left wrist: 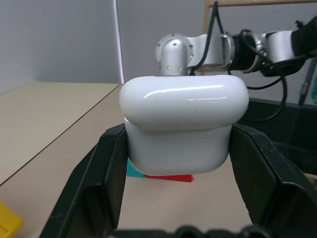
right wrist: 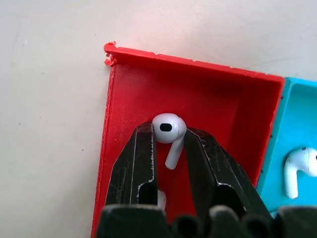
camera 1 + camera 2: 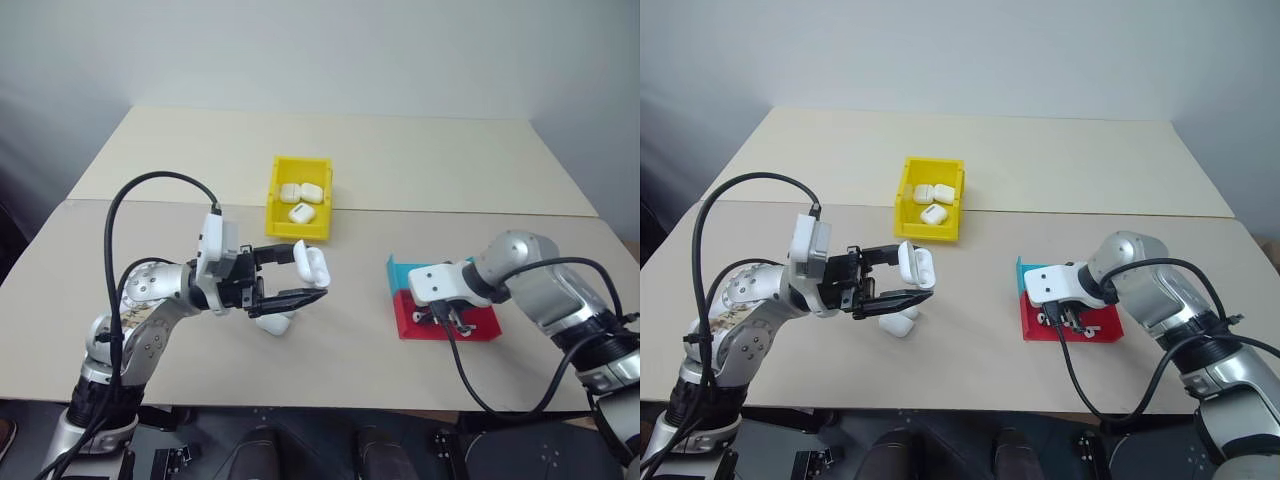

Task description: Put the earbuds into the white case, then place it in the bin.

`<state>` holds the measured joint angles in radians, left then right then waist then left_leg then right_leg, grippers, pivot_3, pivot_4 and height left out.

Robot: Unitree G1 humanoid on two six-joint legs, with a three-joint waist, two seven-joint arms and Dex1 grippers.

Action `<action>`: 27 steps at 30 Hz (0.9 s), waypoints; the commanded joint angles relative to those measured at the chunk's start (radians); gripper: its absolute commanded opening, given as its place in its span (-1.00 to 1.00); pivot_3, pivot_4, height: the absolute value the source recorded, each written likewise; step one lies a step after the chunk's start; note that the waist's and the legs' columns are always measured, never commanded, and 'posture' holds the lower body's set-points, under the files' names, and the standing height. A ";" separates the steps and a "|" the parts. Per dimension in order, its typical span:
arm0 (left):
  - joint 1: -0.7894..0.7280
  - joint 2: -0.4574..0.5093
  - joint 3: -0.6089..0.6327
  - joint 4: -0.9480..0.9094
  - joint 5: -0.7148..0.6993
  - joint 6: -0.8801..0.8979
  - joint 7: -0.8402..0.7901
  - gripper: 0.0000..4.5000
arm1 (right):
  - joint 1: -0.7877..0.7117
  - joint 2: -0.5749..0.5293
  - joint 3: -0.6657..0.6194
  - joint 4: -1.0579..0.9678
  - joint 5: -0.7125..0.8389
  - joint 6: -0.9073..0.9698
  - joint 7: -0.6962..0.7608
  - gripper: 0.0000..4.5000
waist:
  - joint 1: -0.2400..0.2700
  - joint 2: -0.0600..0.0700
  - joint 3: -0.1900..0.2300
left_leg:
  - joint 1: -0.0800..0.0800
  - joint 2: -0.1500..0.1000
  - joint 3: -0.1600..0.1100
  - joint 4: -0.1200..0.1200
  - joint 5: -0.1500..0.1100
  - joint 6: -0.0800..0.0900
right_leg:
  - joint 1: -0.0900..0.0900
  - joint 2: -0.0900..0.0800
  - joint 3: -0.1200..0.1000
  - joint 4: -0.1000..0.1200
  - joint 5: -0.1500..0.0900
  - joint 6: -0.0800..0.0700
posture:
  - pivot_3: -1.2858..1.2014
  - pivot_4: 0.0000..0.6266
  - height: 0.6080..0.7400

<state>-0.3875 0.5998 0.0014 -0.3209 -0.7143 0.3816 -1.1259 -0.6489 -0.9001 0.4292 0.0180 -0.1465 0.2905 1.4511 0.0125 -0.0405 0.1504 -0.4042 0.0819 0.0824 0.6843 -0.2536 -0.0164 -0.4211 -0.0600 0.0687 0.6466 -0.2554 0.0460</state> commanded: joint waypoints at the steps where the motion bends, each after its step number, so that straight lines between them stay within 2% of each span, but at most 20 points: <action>1: -0.035 -0.009 0.031 0.010 -0.046 0.002 -0.027 0.23 | 0.044 -0.027 -0.095 -0.089 0.070 0.090 -0.011 -0.72 | -0.001 0.000 0.000 | 0.000 0.000 0.000 0.000 0.000 0.000 | 0.000 0.000 0.000 0.000 0.000 0.000 | 0.03 -0.52 1.00; 9: -0.084 -0.058 0.034 0.024 -0.078 0.034 -0.003 0.23 | 0.193 -0.042 -0.322 -0.246 0.286 0.289 -0.071 -0.72 | -0.002 0.000 0.000 | 0.000 0.000 0.000 0.000 0.000 0.000 | 0.000 0.000 0.000 0.000 0.000 0.000 | 0.03 -0.52 1.00; 14: -0.104 -0.086 0.022 0.007 -0.091 0.052 0.013 0.23 | 0.243 -0.044 -0.397 -0.296 0.370 0.329 -0.113 -0.72 | -0.003 0.000 0.000 | -0.001 0.000 -0.001 0.000 0.000 0.000 | 0.000 0.000 0.000 0.000 0.000 0.000 | 0.03 -0.52 1.00; 27: -0.125 -0.147 -0.003 0.010 -0.074 0.027 0.003 0.23 | 0.159 0.031 -0.528 -0.310 0.628 0.422 -0.216 -0.72 | -0.002 0.000 0.000 | -0.001 0.000 -0.001 0.000 0.000 0.000 | 0.000 0.000 0.000 0.000 0.000 0.000 | 0.03 -0.52 1.00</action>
<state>-0.4874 0.4549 -0.0075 -0.2950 -0.7837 0.4246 -1.1133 -0.4641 -0.8786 -0.0484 -0.2722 0.4256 0.6917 1.2529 0.0102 -0.0406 0.1504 -0.4048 0.0818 0.0814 0.6842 -0.2537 -0.0163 -0.4210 -0.0598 0.0689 0.6465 -0.2554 0.0461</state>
